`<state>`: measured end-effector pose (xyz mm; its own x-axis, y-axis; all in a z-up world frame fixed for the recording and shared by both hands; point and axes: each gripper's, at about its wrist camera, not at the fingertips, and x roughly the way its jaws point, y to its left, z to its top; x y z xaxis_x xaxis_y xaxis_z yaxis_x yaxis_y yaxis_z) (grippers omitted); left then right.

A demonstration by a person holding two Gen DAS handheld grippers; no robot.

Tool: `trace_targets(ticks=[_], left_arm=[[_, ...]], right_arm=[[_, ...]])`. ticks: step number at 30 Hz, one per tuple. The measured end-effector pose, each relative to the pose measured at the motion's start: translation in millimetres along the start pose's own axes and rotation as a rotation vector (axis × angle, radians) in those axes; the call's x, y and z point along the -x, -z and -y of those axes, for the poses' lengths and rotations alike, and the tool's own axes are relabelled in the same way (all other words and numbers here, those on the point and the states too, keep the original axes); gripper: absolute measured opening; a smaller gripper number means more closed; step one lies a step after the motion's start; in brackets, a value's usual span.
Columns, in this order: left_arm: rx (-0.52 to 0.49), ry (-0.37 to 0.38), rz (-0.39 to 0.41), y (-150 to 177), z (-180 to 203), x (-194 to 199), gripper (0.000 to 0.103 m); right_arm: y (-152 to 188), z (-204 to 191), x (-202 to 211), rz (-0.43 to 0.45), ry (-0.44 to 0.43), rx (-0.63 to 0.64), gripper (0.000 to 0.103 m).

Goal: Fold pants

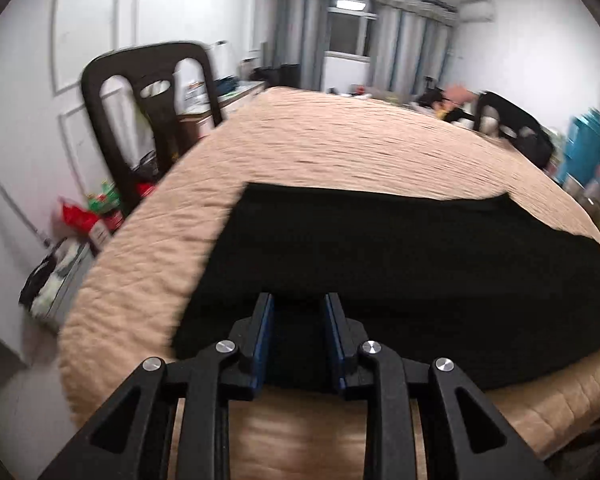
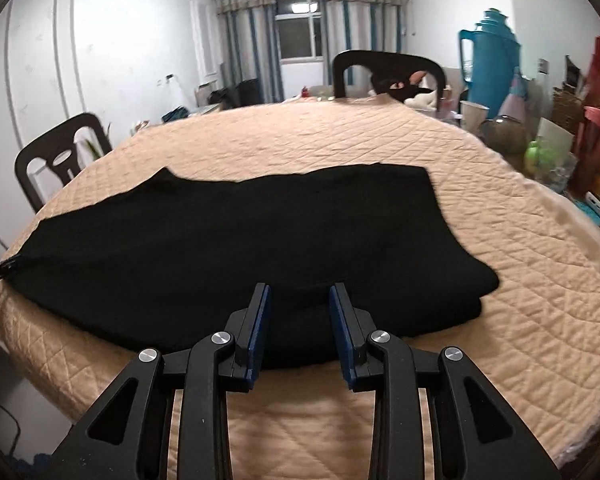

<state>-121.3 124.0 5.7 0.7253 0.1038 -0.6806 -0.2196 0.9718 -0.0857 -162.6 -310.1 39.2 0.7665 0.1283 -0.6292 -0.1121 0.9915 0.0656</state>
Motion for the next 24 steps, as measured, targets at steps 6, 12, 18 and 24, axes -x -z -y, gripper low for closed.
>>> trace_targets(ticks=[6, 12, 18, 24], left_arm=[[0.093, -0.007, -0.005, -2, -30, 2, 0.03], [0.183, 0.052, 0.027, 18, -35, 25, 0.03], [0.28, 0.155, 0.005, 40, -29, 32, 0.03], [0.362, 0.192, 0.021, 42, -34, 27, 0.032]], right_arm=[[4, 22, -4, -0.028, 0.027, -0.104, 0.031], [6, 10, 6, 0.003, -0.006, -0.074, 0.044], [5, -1, 7, 0.022, -0.057, -0.077, 0.044], [3, -9, 8, 0.032, -0.078, -0.058, 0.044]])
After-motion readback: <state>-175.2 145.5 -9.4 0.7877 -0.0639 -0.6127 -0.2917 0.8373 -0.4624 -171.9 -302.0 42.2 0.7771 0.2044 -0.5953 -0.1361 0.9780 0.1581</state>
